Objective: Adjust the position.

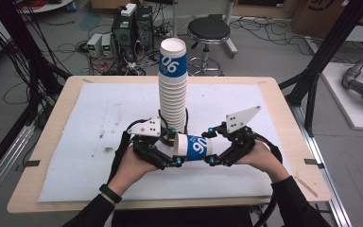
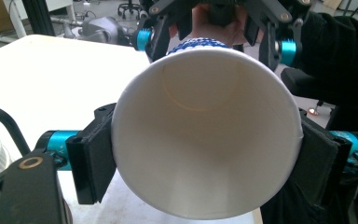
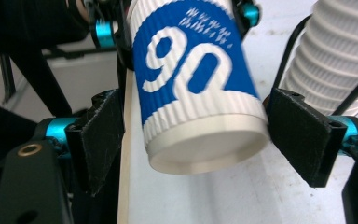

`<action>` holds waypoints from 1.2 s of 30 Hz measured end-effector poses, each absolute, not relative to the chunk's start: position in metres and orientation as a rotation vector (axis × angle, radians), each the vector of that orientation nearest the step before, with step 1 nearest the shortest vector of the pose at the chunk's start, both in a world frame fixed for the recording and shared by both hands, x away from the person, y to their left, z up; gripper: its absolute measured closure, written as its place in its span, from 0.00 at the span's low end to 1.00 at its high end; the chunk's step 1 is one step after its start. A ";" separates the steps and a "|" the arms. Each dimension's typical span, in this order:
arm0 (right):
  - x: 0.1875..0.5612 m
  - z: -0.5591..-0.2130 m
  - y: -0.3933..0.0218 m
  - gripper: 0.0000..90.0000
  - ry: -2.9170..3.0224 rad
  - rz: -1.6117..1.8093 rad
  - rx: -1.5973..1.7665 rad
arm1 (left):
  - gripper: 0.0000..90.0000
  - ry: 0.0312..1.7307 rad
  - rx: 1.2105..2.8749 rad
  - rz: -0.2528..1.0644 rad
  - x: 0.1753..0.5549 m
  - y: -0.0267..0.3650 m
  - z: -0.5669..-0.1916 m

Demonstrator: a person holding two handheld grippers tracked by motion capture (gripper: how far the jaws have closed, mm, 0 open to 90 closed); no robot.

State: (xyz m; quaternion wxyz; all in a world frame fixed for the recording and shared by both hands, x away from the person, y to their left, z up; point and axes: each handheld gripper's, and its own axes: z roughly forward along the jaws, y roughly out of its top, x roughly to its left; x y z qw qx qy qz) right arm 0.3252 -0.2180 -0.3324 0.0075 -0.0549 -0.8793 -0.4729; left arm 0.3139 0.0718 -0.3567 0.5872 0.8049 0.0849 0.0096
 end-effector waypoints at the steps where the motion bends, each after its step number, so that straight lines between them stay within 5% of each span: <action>1: 0.324 -0.333 -0.216 0.22 -2.761 -1.462 -0.173 | 0.22 0.198 1.879 0.021 0.314 0.072 -0.357; 14: 0.324 -0.339 -0.209 0.32 -2.793 -1.378 -0.151 | 0.22 0.182 1.861 0.007 0.313 0.070 -0.356; 25: 0.326 -0.334 -0.219 0.32 -2.691 -1.539 -0.126 | 0.08 0.239 1.661 -0.059 0.315 0.077 -0.361; 32: 0.326 -0.334 -0.222 0.33 -2.582 -1.661 -0.163 | 0.08 0.238 1.585 -0.108 0.316 0.077 -0.363; 36: 0.325 -0.336 -0.218 0.33 -2.588 -1.648 -0.159 | 0.18 0.219 1.575 -0.117 0.316 0.078 -0.362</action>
